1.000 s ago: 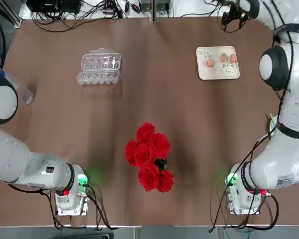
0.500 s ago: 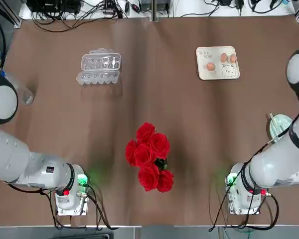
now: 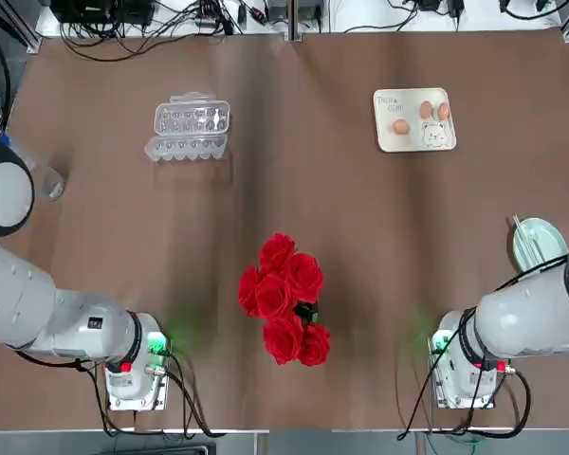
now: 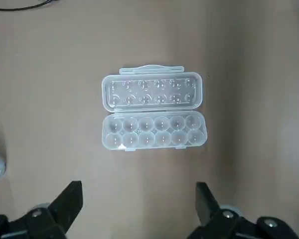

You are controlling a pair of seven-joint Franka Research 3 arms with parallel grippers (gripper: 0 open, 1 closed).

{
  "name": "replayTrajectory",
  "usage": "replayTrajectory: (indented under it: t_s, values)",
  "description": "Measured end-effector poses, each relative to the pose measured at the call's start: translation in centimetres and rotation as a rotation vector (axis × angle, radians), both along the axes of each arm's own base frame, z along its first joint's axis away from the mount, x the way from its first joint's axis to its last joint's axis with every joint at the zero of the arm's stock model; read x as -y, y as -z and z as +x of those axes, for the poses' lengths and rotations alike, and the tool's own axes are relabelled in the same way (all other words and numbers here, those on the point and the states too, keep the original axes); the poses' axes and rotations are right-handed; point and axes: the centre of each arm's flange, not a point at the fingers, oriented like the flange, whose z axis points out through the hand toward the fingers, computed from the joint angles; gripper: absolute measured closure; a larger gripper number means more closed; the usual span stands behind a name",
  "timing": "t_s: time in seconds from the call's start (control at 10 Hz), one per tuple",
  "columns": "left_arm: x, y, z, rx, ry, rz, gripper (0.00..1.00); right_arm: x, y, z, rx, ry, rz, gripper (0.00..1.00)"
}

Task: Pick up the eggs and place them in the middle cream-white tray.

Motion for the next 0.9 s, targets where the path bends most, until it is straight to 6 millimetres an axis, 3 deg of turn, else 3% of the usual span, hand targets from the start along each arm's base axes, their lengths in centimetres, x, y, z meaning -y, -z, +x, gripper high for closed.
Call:
replayTrajectory:
  t_s: [0.3, 0.5, 0.9]
  values:
    - [0.0, 0.0, 0.0, 0.0, -0.001, 0.002, 0.0, 0.3, -2.5, -2.3, -0.037, 0.008, 0.027, 0.0]
    - [-0.1, 0.1, 0.1, -0.002, -0.001, 0.002, 0.0, -0.5, -2.2, -3.3, -0.124, -0.029, 0.037, 0.0]
    - [-0.1, 0.1, 0.1, -0.002, -0.002, 0.002, 0.0, -1.1, -1.8, -3.3, -0.147, -0.054, 0.039, 0.0]
